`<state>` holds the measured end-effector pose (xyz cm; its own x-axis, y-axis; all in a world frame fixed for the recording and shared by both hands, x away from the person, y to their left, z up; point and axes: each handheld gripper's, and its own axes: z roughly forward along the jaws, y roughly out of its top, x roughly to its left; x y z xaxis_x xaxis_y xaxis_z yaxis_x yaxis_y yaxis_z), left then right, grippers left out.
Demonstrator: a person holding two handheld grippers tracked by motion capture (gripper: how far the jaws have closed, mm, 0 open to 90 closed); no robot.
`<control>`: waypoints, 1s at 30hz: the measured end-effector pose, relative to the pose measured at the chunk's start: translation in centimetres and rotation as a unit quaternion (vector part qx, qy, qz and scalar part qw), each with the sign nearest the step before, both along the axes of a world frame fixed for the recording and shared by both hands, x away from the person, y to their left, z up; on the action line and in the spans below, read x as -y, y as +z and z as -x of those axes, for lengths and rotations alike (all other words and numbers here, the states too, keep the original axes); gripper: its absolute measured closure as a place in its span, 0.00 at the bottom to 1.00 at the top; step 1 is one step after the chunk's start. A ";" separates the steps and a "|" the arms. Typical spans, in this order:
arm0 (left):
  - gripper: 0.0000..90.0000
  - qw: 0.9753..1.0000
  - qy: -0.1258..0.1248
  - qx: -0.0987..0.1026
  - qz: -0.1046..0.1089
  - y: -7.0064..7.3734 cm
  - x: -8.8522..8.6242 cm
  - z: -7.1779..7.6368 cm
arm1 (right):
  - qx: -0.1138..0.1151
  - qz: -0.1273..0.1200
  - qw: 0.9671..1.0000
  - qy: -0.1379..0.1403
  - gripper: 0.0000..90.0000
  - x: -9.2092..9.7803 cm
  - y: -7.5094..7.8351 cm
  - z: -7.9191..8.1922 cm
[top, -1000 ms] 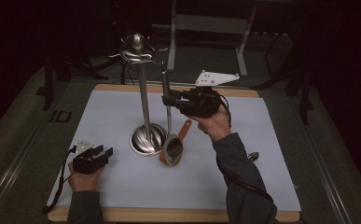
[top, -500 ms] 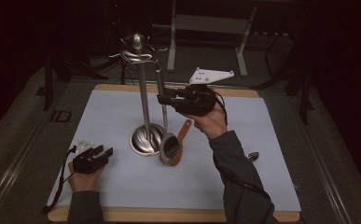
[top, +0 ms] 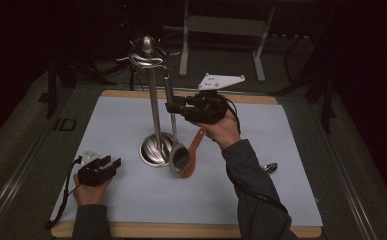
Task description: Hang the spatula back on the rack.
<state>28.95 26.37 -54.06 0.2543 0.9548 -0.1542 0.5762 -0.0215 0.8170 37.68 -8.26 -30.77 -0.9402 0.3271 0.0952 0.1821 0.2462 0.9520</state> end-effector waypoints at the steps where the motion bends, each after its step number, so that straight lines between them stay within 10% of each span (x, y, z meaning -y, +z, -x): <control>1: 0.60 1.000 0.000 0.000 0.000 0.0 0.0 0.0 | -0.001 0.001 1.000 0.001 0.76 0.0 0.0 0.0; 15: 0.60 1.000 0.001 0.000 0.000 0.0 0.0 0.0 | 0.005 0.009 1.000 -0.010 0.73 1.9 0.0 0.0; 30: 0.60 1.000 0.001 -0.001 0.000 0.0 0.0 0.0 | 0.022 0.093 0.994 -0.055 0.82 3.3 -1.1 0.1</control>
